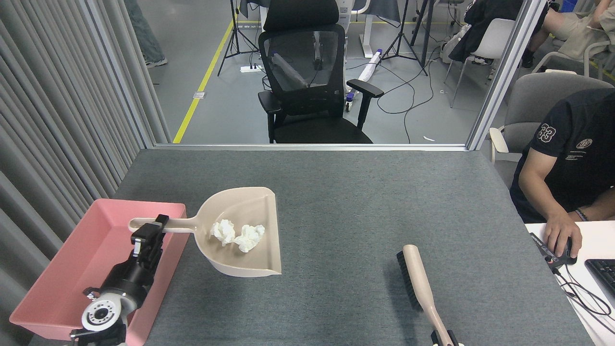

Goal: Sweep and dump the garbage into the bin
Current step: 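Lift the dustpan with the left gripper and carry it over the pink bin, then tilt the dustpan with the left gripper to dump the paper into the bin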

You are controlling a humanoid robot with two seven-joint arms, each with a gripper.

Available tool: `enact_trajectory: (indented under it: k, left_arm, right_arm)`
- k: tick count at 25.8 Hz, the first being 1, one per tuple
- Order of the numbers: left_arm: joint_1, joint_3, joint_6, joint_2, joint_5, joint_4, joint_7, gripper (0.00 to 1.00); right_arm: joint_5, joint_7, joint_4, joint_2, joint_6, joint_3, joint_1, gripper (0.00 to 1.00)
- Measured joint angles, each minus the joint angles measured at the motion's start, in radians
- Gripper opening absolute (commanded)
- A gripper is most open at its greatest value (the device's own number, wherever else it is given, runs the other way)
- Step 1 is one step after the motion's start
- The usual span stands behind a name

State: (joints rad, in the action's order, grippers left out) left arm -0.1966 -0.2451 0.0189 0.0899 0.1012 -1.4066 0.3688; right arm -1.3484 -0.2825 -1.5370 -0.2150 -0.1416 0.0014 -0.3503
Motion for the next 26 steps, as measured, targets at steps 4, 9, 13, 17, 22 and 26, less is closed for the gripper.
enact_trajectory:
  k: [4, 9, 13, 17, 22, 26]
  left_arm:
    - [-0.001, -0.044, 0.013, 0.091, -0.072, 0.014, 0.003, 0.27]
    - [-0.010, -0.085, 0.012, 0.187, -0.136, 0.074, 0.009, 0.27]
    - [-0.018, -0.117, -0.008, 0.259, -0.156, 0.128, 0.014, 0.27]
    - [-0.023, -0.137, -0.057, 0.340, -0.180, 0.194, 0.027, 0.27]
    - [-0.012, -0.166, -0.134, 0.411, -0.190, 0.262, 0.047, 0.27]
    - [-0.006, -0.180, -0.206, 0.461, -0.185, 0.325, 0.051, 0.27]
  right_arm:
    - [0.000, 0.003, 0.000, 0.000, 0.000, 0.000, 0.001, 0.03]
    - [0.000, 0.005, 0.000, 0.000, 0.000, 0.000, 0.002, 0.04]
    - [0.000, 0.005, -0.001, -0.002, 0.000, 0.000, 0.002, 0.04]
    - [0.000, 0.005, -0.001, -0.006, -0.001, 0.000, 0.002, 0.04]
    - [0.000, 0.005, 0.000, -0.007, -0.004, 0.000, 0.002, 0.04]
    - [0.000, 0.005, 0.000, -0.006, -0.006, 0.000, 0.002, 0.04]
